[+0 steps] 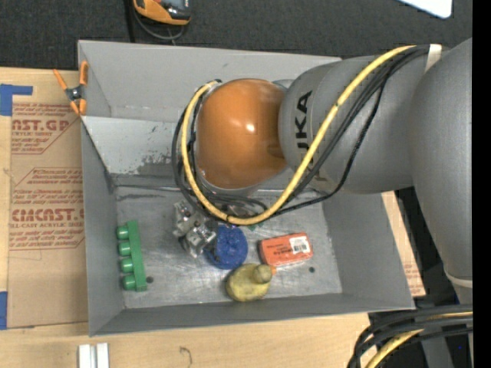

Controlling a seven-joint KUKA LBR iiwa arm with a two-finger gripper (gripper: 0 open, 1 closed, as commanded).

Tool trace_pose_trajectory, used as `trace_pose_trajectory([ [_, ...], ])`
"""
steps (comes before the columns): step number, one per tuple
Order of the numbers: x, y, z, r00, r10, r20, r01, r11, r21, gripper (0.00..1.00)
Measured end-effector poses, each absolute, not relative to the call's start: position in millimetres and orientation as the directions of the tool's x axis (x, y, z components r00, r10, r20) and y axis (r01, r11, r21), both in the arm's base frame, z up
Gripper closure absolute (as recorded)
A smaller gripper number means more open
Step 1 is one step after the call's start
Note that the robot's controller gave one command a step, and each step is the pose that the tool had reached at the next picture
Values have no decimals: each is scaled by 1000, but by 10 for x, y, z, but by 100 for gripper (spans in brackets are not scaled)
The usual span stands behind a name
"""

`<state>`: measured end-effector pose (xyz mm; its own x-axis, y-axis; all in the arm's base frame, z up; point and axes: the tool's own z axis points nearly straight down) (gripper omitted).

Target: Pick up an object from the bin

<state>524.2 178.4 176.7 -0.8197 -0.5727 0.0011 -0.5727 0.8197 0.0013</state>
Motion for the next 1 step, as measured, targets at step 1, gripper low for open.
trace_pose_trajectory([
  [1,4896,1586,2900,-771,-637,-3,-637,771,0,100],
])
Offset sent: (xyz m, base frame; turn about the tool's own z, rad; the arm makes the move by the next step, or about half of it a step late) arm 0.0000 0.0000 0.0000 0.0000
